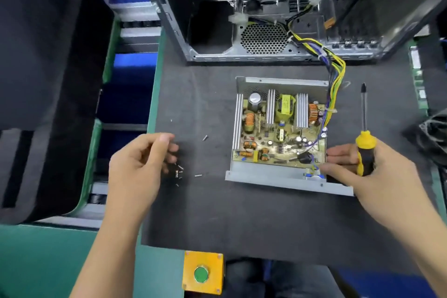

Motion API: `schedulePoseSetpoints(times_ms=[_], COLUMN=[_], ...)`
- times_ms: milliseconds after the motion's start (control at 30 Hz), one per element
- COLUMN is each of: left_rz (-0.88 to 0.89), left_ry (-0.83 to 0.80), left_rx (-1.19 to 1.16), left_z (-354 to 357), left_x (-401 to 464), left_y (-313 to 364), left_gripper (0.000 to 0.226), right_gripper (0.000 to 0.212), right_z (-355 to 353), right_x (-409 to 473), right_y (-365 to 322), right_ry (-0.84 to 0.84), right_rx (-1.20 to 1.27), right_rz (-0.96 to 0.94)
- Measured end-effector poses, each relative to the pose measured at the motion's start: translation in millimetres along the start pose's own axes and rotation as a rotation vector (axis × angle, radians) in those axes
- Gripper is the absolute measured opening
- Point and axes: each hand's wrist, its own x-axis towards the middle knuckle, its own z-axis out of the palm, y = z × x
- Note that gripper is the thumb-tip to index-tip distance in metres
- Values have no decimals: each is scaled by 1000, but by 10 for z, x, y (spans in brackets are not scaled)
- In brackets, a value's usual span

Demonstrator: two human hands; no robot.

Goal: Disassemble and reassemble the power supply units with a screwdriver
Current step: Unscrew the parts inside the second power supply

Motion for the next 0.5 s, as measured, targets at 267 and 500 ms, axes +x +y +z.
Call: schedulePoseSetpoints(times_ms=[267, 500], left_rz=[-24, 198], left_ry=[-33, -199], left_rx=[145, 395], left_z=[-305, -330], left_x=[-36, -42], left_y=[-273, -375], left_gripper=[25, 18], right_gripper=[77, 73], right_z=[-60, -153], right_x=[195, 545], right_y=[641, 1246], right_ry=[-5, 16], right_rx=[-30, -105], right_rz=[128, 232])
